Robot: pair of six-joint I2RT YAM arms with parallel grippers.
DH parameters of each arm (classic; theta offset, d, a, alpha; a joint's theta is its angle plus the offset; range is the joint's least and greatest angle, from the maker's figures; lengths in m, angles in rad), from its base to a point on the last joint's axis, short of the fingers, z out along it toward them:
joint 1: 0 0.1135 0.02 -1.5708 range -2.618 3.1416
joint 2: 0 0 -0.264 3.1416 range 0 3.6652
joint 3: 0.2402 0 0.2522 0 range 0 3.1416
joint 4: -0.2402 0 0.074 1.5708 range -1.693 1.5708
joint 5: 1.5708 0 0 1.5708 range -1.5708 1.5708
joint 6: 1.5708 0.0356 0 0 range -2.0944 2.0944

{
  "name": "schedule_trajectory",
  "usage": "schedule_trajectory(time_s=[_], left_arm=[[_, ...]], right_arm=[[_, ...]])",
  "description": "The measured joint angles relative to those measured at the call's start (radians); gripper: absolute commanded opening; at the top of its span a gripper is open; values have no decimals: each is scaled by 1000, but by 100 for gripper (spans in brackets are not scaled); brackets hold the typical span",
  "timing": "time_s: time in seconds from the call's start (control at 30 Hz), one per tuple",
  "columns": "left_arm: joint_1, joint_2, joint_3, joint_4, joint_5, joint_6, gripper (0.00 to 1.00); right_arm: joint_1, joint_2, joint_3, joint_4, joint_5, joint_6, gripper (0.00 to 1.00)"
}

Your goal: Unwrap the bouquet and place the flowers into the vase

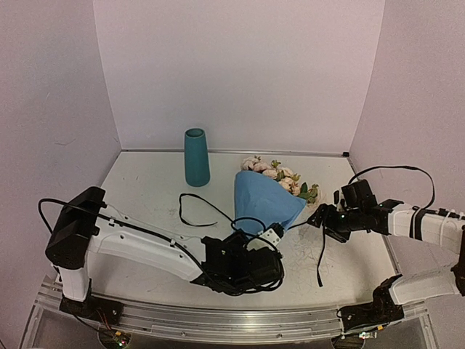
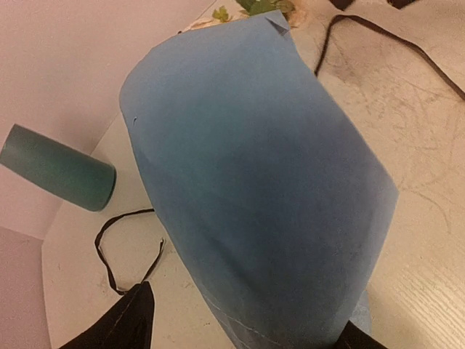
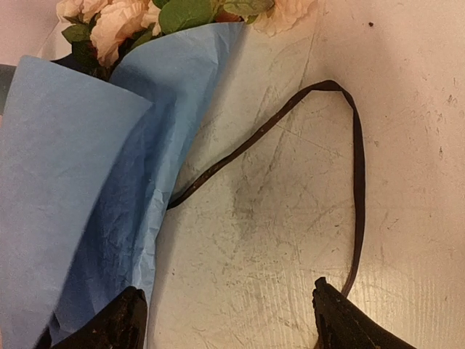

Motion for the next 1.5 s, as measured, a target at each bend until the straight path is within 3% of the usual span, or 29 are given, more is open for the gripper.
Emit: schedule_trajectory(time_s=[0.27, 0.57, 0.73, 1.2, 1.37, 1.5], left_arm=[[154, -147, -109, -66, 66, -327, 77], [258, -364, -321, -90, 135, -515, 84], [390, -483, -460, -97, 211, -570, 92], [648, -755, -661, -14, 432, -669, 86], [672, -761, -672, 125, 586, -633, 86], [670, -665, -616, 229, 738, -586, 86]], right_arm=[[0, -4, 0, 11, -2, -6, 85], [0, 2, 0, 42, -37, -13, 85], [0, 29, 0, 67, -63, -19, 85], [0, 86, 7, 98, -110, -28, 85], [0, 96, 14, 111, -111, -37, 85], [0, 108, 23, 112, -114, -39, 85]])
